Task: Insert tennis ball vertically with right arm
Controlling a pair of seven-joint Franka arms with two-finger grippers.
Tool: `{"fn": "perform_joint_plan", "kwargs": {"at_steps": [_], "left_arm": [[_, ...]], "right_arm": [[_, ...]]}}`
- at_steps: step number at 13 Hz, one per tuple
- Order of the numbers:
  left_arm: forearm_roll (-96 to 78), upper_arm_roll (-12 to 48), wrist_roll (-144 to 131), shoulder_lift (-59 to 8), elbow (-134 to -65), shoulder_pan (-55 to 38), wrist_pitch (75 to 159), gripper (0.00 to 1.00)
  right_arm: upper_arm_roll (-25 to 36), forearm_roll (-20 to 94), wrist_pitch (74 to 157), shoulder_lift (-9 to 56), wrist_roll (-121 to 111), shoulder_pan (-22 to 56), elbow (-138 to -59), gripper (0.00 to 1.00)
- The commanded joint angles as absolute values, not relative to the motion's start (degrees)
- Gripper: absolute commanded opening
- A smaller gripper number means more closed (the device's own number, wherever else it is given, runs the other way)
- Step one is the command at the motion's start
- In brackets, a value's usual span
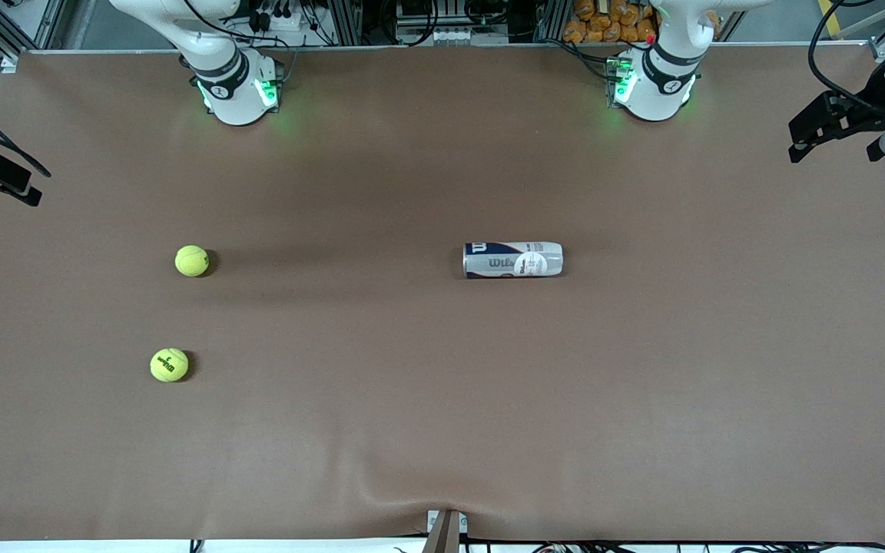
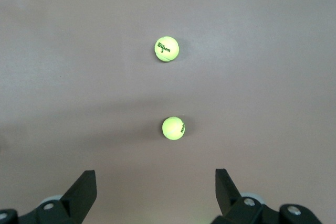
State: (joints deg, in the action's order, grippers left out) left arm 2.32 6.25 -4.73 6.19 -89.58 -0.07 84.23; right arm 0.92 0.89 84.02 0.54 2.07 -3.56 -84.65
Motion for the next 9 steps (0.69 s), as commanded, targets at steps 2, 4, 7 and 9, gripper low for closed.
{"fn": "perform_joint_plan", "kwargs": {"at_steps": [2,4,7,9], "left_arm": [[1.3,5.8,-4.0,4.9,-87.6,-0.3,82.6,1.00],[2.2,5.7,-4.2,3.2,-86.8,-0.3,82.6,1.00],[2.0,4.8,-3.4,2.1,-85.1,-0.1,82.6,1.00],[1.8,4.8,-3.3,2.1,-85.4,0.0,82.6,1.00]], "right_arm": [[0.1,0.4,82.9,-0.5,3.4,-4.4,-85.1,1.00],[0.1,0.4,83.3,-0.4,3.4,-4.3,-85.1,1.00],[0.1,0.8,83.4,-0.4,3.5,-4.0,-85.0,1.00],[0.1,0.8,83.5,-0.4,3.4,-4.0,-84.9,1.00]]}}
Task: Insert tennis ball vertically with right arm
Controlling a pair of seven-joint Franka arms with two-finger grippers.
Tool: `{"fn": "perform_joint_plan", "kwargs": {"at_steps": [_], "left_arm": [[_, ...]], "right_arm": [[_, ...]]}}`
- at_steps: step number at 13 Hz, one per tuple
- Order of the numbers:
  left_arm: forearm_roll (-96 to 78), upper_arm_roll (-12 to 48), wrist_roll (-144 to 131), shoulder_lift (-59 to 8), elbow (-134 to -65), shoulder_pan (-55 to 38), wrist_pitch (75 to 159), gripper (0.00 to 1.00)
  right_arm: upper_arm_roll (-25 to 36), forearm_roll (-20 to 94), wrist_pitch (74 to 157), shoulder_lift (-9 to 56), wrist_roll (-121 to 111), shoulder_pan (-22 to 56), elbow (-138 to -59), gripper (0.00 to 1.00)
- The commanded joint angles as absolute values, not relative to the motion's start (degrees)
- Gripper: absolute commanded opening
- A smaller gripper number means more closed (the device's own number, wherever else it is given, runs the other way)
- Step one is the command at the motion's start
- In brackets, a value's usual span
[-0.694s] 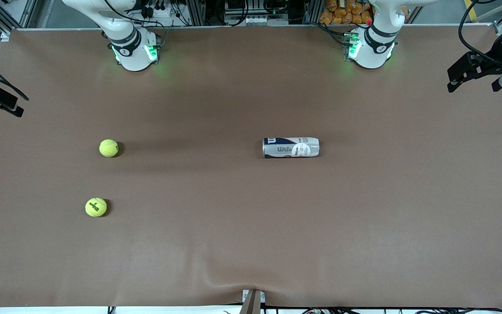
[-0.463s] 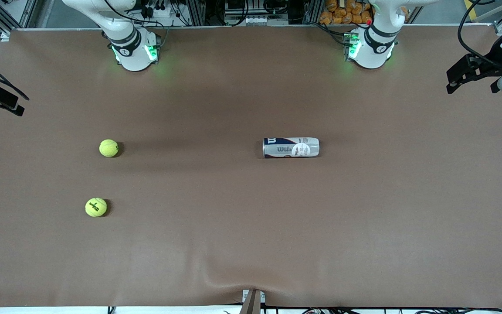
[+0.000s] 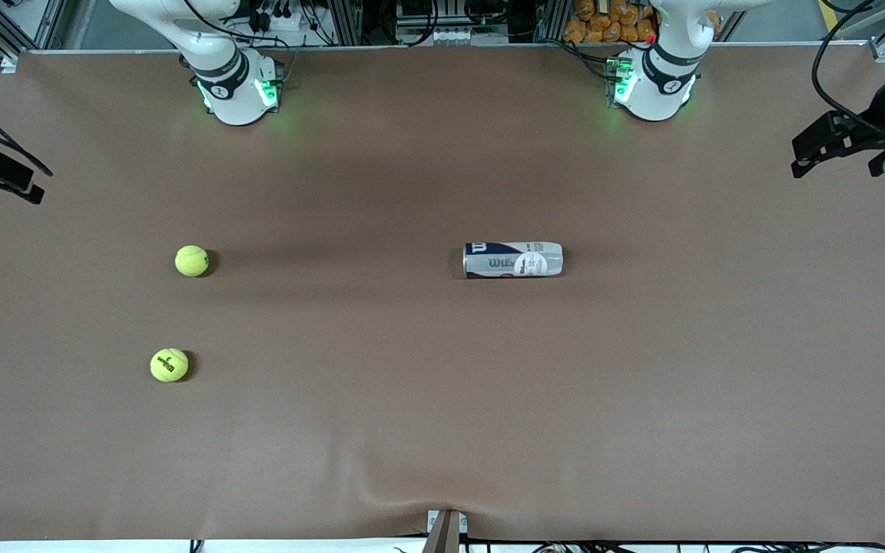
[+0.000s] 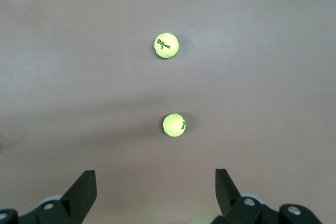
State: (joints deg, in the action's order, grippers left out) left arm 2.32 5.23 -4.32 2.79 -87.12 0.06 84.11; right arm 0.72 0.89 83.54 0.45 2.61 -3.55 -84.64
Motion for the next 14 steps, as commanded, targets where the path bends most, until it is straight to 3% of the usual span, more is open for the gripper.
{"fn": "perform_joint_plan", "kwargs": {"at_steps": [1,14], "left_arm": [[1.8,4.8,-3.3,2.1,-85.5,0.0,82.6,1.00],[1.2,4.8,0.2,1.9,-86.8,1.0,82.6,1.00]], "right_arm": [[0.1,0.8,83.4,-0.1,3.4,-4.1,-85.0,1.00],[0.1,0.3,84.4,0.1,3.4,-4.0,-85.0,1.00]]}}
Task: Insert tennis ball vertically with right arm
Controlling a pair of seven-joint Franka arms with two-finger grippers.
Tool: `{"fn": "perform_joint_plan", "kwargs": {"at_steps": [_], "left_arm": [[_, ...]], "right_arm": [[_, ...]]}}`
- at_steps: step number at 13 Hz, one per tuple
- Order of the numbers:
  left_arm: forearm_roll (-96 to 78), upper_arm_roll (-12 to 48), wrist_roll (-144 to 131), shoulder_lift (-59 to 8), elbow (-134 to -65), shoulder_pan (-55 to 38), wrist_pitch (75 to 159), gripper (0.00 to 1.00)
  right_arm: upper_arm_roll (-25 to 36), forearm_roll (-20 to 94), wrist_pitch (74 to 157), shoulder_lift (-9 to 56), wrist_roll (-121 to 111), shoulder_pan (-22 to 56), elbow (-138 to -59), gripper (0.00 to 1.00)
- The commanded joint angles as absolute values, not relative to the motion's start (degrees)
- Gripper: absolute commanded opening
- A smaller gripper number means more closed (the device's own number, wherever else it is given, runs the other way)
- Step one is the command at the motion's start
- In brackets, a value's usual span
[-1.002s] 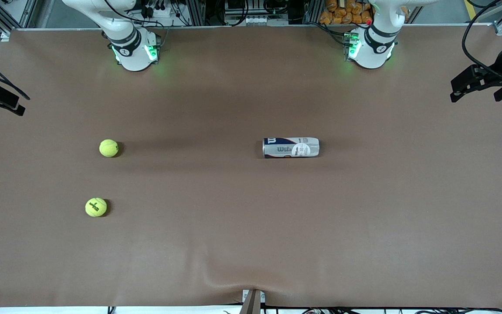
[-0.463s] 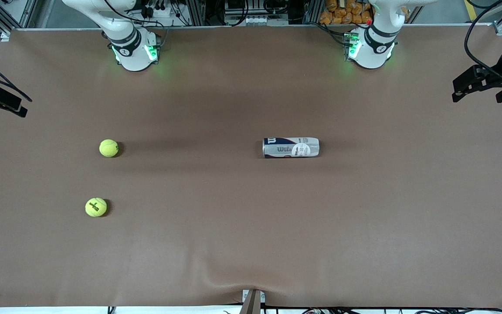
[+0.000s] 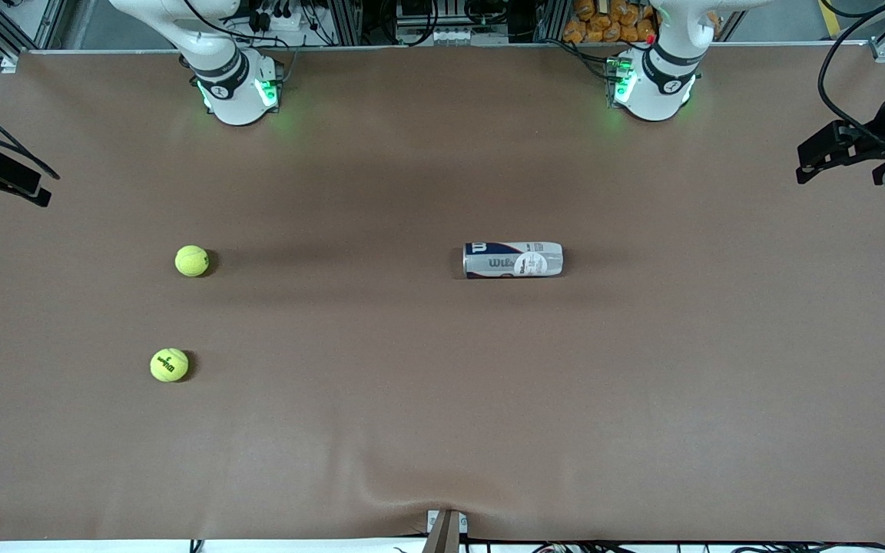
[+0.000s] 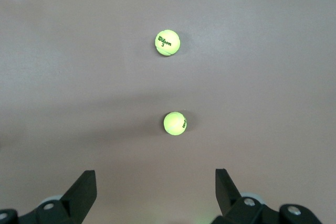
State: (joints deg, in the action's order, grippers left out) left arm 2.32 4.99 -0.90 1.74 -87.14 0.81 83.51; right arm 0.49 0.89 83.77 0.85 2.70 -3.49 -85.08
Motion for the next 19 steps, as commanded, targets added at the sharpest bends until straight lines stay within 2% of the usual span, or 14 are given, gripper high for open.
{"fn": "perform_joint_plan", "kwargs": {"at_steps": [1,7,19], "left_arm": [[1.3,4.8,0.2,1.8,-86.9,1.0,82.6,1.00],[1.3,5.4,0.1,1.8,-87.3,0.4,82.6,1.00],[1.1,5.8,-1.1,-0.3,-86.9,-2.7,83.3,1.00]], "right_arm": [[0.3,0.2,85.2,-0.2,3.4,-4.2,-84.9,1.00],[0.7,0.6,86.6,-0.3,2.9,-5.4,-84.3,1.00],[1.0,0.4,84.1,0.7,2.6,-6.1,-84.9,1.00]]}}
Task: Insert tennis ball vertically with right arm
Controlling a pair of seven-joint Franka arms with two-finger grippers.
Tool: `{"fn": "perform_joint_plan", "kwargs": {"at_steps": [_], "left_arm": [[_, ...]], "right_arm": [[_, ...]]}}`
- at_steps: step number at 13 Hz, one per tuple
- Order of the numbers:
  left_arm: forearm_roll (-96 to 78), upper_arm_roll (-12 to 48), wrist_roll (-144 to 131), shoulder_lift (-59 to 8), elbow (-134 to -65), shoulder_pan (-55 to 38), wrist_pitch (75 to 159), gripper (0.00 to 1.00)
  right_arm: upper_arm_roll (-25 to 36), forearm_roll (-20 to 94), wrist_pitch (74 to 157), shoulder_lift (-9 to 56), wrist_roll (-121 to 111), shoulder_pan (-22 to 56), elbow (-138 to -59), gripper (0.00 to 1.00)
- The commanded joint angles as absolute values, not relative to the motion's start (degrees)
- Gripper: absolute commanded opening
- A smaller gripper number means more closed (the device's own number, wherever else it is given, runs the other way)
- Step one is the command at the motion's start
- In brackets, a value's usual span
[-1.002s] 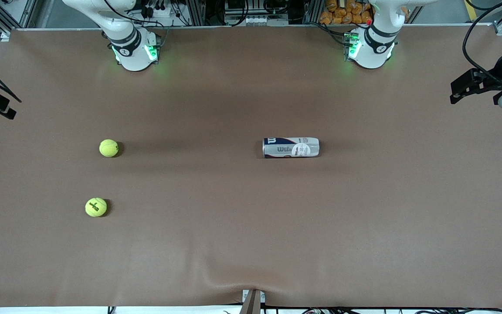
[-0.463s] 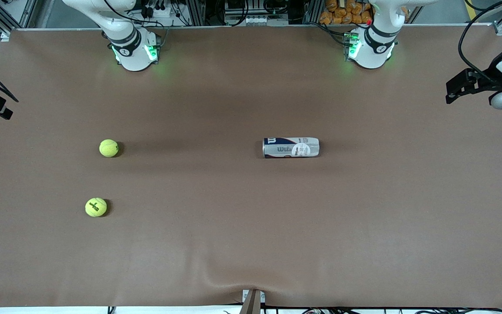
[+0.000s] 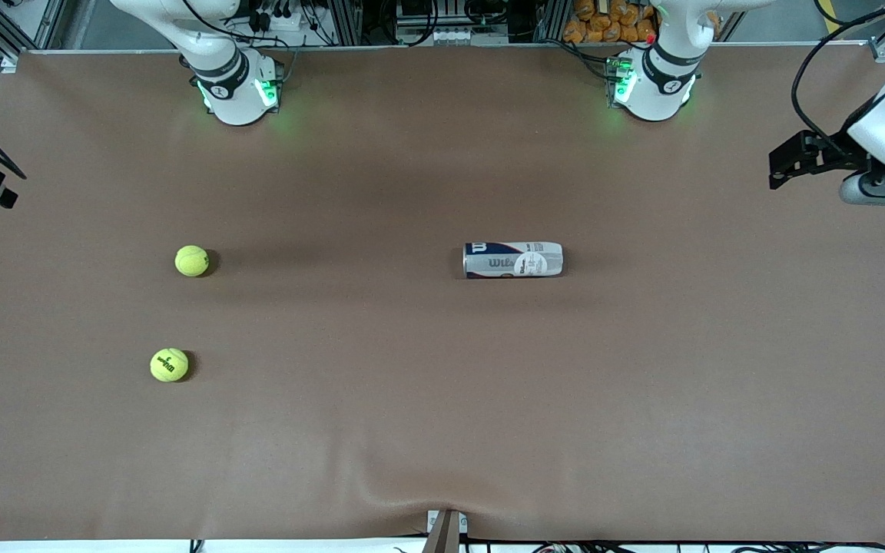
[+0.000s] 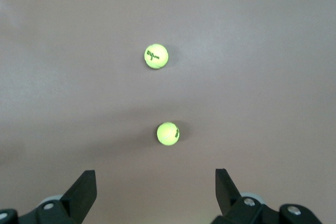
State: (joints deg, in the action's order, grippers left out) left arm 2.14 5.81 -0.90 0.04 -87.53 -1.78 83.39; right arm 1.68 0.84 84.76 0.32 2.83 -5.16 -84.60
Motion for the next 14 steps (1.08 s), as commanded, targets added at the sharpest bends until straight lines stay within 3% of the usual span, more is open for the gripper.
{"fn": "perform_joint_plan", "kwargs": {"at_steps": [1,14], "left_arm": [[1.1,5.8,-1.1,-0.4,-87.0,-3.1,83.3,1.00],[1.9,5.9,-1.1,-3.2,-87.0,-10.7,84.6,1.00]], "right_arm": [[1.0,0.4,83.8,1.4,2.5,-6.2,-85.0,1.00],[0.9,0.9,68.2,5.0,5.5,-3.8,-92.7,1.00]]}}
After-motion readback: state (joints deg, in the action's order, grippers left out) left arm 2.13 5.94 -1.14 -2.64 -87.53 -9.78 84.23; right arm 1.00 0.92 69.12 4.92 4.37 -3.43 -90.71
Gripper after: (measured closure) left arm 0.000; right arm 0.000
